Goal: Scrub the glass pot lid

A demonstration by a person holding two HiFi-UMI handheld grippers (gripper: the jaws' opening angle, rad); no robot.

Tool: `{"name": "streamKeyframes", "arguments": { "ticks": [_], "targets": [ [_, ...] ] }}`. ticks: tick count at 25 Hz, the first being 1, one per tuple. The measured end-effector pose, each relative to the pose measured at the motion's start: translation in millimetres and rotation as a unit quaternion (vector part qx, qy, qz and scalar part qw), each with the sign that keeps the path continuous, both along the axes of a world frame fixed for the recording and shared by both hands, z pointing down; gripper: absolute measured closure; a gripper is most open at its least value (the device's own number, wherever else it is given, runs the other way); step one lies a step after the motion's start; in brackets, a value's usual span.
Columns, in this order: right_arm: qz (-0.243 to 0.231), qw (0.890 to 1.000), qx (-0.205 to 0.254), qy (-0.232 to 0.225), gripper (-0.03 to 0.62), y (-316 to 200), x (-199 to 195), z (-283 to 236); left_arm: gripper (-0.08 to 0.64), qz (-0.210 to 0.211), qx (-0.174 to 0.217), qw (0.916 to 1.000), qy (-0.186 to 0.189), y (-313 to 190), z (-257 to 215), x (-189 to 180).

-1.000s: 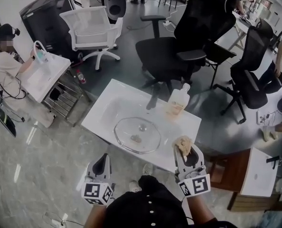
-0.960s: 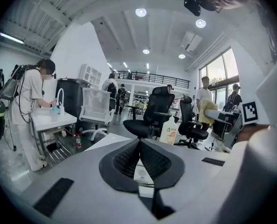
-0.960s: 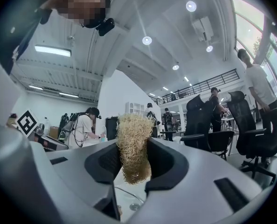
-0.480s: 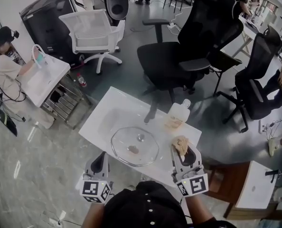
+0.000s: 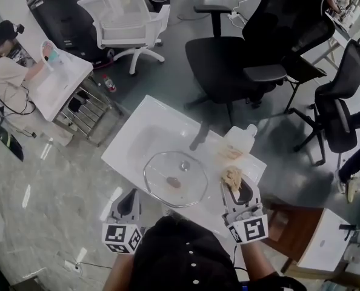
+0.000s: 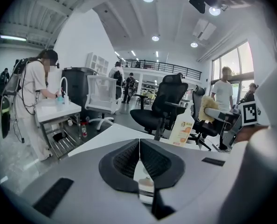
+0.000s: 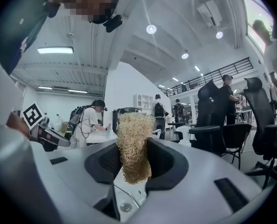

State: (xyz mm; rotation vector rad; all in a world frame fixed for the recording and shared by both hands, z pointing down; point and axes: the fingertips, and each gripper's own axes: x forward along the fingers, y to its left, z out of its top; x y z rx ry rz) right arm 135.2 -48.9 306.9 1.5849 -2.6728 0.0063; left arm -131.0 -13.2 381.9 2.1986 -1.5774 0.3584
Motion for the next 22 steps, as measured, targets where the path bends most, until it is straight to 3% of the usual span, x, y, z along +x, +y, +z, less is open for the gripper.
{"name": "streamKeyframes", "arguments": {
  "ticks": [7,14,19,22],
  "targets": [
    [-0.024,0.998,-0.040,0.036,0.443,-23.0,-28.5,48.1,0.534,0.005,-0.065,0.9978,0.014,-15.4,48.9,-11.2],
    [-0.062,0.991,-0.062,0.101,0.445,-39.4,-62.5,115.0,0.532,0.008,-0.146,0.9884,0.041,-19.9,113.7,-25.7],
    [-0.101,0.971,-0.100,0.194,0.445,-52.4,-81.8,178.6,0.526,0.010,-0.190,0.9795,0.066,-29.3,152.3,-27.8],
    [-0.116,0.962,-0.107,0.222,0.445,-62.6,-91.3,210.0,0.417,0.016,-0.229,0.9680,0.102,-30.8,172.7,-20.0]
  ]
}}
